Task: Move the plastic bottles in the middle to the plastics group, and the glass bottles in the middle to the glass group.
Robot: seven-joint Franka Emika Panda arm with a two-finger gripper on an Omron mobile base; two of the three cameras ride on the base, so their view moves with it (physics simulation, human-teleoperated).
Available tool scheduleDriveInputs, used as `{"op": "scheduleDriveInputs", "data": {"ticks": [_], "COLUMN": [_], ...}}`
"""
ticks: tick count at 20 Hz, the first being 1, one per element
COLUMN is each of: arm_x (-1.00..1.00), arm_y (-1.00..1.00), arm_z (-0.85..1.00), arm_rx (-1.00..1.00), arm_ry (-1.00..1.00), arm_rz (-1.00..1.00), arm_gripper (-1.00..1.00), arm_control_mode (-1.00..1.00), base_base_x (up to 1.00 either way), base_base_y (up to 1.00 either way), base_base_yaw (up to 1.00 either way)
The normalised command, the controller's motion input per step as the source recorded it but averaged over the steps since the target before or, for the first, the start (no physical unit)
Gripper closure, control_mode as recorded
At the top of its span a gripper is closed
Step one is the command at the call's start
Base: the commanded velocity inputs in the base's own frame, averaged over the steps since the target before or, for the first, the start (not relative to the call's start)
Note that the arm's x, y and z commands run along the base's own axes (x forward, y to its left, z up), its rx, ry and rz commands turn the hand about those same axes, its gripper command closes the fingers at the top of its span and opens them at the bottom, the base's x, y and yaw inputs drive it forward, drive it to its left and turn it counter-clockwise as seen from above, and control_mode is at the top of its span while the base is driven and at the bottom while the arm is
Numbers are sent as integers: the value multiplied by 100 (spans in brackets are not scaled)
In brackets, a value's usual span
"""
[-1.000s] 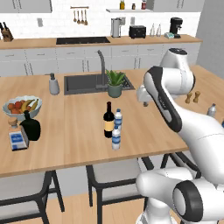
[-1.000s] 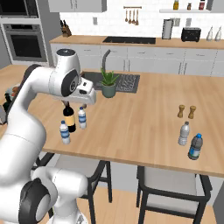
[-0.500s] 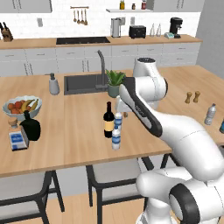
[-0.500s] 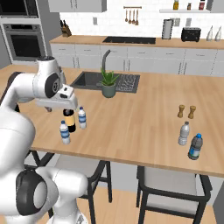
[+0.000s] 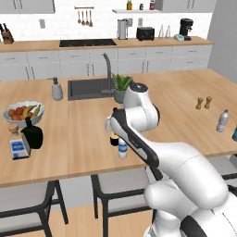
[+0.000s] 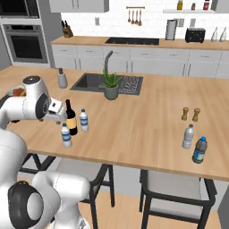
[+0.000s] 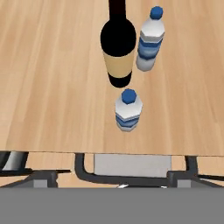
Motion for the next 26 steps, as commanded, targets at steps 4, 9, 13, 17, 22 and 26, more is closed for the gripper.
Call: {"op": "scheduleDriveInputs", "data": {"ticks": [4,9,13,17,22,26], "arm_x": [35,45,29,0,0,1], "arm_y": [1,-14,-13,0,0,0], "arm_z": [0,0,-3,-22,-31,-25], "arm_rx": [0,0,0,0,0,0], "arm_ry": [0,2,4,4,2,0], "arm_rz": [-2,1,1,0,0,0], "arm_gripper": [-100,-100,-100,-100,-100,-100], "arm_control_mode": [-100,-100,-100,-100,-100,-100], "base_base_x": [0,0,0,0,0,0], "base_base_y": [0,0,0,0,0,0], "base_base_yaw": [0,0,0,0,0,0]}}
